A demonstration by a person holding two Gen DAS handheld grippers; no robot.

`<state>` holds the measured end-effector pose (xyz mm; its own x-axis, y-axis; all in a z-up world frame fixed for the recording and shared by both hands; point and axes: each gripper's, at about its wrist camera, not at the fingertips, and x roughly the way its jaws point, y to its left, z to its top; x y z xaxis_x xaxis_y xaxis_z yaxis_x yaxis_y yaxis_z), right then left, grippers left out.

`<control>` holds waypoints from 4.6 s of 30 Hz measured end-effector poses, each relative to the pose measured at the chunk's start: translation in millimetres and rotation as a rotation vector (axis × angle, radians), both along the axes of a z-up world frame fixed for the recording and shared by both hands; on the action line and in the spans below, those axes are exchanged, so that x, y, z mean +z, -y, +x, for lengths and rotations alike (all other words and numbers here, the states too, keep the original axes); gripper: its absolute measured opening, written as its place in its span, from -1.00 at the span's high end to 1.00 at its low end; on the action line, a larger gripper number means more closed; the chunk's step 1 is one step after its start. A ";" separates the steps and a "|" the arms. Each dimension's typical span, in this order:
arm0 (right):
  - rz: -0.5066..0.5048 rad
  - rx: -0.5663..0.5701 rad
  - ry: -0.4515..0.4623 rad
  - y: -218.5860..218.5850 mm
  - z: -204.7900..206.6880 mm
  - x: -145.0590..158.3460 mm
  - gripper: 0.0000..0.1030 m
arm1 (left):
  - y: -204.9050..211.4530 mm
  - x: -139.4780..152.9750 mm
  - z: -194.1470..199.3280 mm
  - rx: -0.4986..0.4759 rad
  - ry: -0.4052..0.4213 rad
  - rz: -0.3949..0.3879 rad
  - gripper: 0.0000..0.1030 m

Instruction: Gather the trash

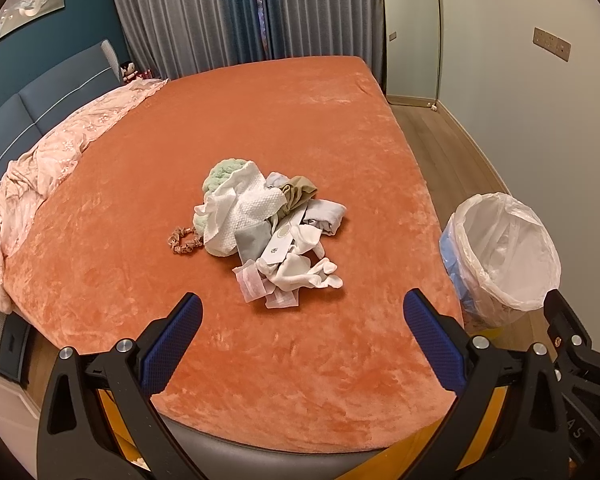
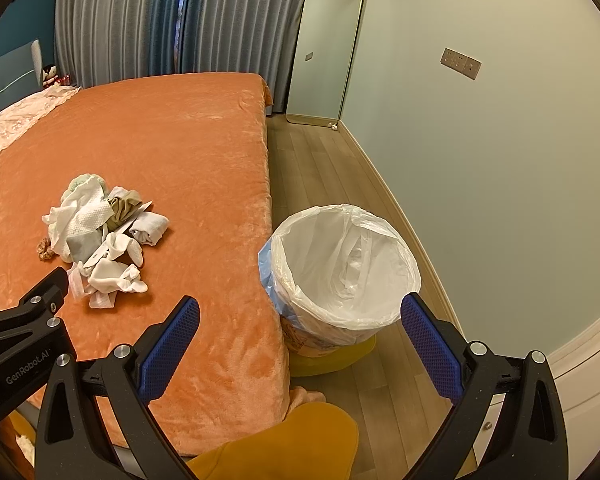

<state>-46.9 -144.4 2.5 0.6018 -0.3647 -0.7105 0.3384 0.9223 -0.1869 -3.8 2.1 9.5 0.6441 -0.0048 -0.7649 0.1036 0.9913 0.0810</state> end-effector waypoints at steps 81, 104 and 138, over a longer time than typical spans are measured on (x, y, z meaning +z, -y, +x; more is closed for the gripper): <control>0.173 0.089 -0.055 -84.5 114.7 -92.1 -0.79 | -160.3 -104.5 99.4 0.077 -0.142 -0.119 -0.83; 0.357 0.192 -0.186 -122.8 166.6 -166.5 -0.10 | -138.2 -173.7 139.0 -0.085 -0.349 -0.447 0.72; 0.381 0.111 0.162 -7.1 99.2 -3.7 0.95 | -31.2 7.5 95.9 -0.327 -0.067 -0.406 0.73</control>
<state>52.3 -137.3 -1.2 0.7375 -0.0212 -0.6750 0.2301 0.9476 0.2216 92.1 33.3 17.0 0.5087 -0.5025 -0.6991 0.4048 0.8563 -0.3209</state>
